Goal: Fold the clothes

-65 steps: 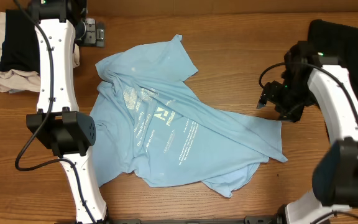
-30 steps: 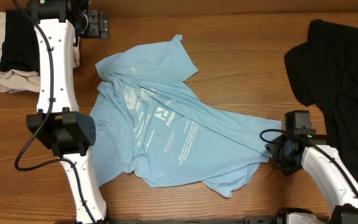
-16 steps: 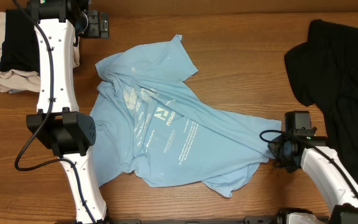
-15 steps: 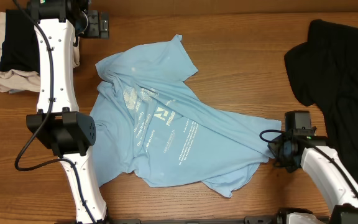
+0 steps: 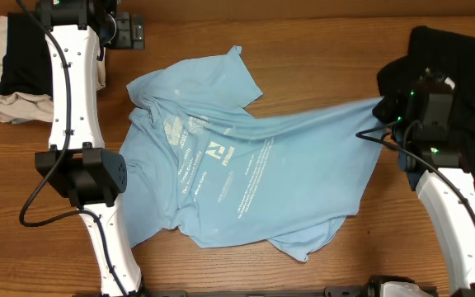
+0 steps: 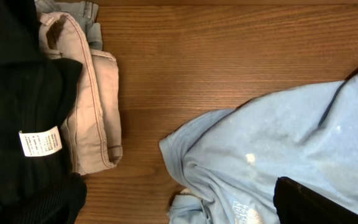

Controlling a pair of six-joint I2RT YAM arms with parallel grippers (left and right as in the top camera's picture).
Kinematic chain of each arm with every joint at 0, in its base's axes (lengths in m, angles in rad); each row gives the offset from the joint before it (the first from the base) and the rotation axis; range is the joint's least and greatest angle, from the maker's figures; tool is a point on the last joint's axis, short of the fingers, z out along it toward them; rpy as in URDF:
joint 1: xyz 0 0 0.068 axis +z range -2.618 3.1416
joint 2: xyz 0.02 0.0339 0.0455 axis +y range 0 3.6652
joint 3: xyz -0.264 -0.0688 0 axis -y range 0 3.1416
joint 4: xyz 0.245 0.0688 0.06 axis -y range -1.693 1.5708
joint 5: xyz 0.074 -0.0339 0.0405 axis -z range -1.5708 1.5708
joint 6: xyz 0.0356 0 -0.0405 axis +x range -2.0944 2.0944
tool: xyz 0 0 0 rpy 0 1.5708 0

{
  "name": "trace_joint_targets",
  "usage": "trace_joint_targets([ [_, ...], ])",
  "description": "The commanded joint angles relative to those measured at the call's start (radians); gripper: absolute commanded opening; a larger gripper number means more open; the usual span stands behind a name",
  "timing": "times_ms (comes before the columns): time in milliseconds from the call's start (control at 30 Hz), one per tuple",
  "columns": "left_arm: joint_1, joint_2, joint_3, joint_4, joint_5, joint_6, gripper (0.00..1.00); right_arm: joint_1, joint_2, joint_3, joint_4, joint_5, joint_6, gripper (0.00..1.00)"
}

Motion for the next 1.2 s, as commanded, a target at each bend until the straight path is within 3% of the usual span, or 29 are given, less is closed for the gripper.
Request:
trace_joint_targets([
  [0,0.009,-0.005,0.015,0.023,0.014,0.002,1.00,-0.016,0.090,0.015,0.080,0.018,-0.041,0.04],
  [233,0.005,-0.006,0.015,0.059,0.012,0.002,1.00,-0.031,0.354,0.016,0.288,0.014,-0.055,0.04],
  [500,0.010,-0.005,0.015,0.063,0.014,0.002,1.00,-0.137,0.446,0.020,0.255,-0.029,-0.037,0.04],
  [533,0.010,-0.005,0.015,0.066,0.024,0.002,1.00,-0.159,0.444,0.020,0.248,-0.073,-0.044,0.14],
  [567,0.005,-0.006,0.015,0.068,0.056,0.029,1.00,-0.175,0.444,0.020,0.248,-0.121,-0.060,0.36],
  [600,-0.004,-0.005,0.015,0.065,0.105,0.113,1.00,-0.192,0.442,0.020,0.249,-0.198,-0.085,0.72],
  [633,-0.016,-0.005,0.015,0.058,0.130,0.187,1.00,-0.204,0.440,0.020,0.249,-0.260,-0.105,0.91],
  [667,-0.032,-0.005,0.015,0.053,0.132,0.241,1.00,-0.215,0.437,0.021,0.249,-0.320,-0.121,1.00],
  [800,-0.117,0.000,0.015,0.072,0.097,0.303,1.00,-0.232,0.385,0.021,0.207,-0.475,-0.138,1.00],
  [1033,-0.261,0.088,0.015,0.116,0.097,0.419,1.00,-0.215,0.240,0.021,0.005,-0.473,-0.206,1.00],
  [1167,-0.325,0.170,0.015,0.113,0.095,0.428,1.00,-0.215,0.191,0.021,-0.105,-0.470,-0.232,1.00],
])
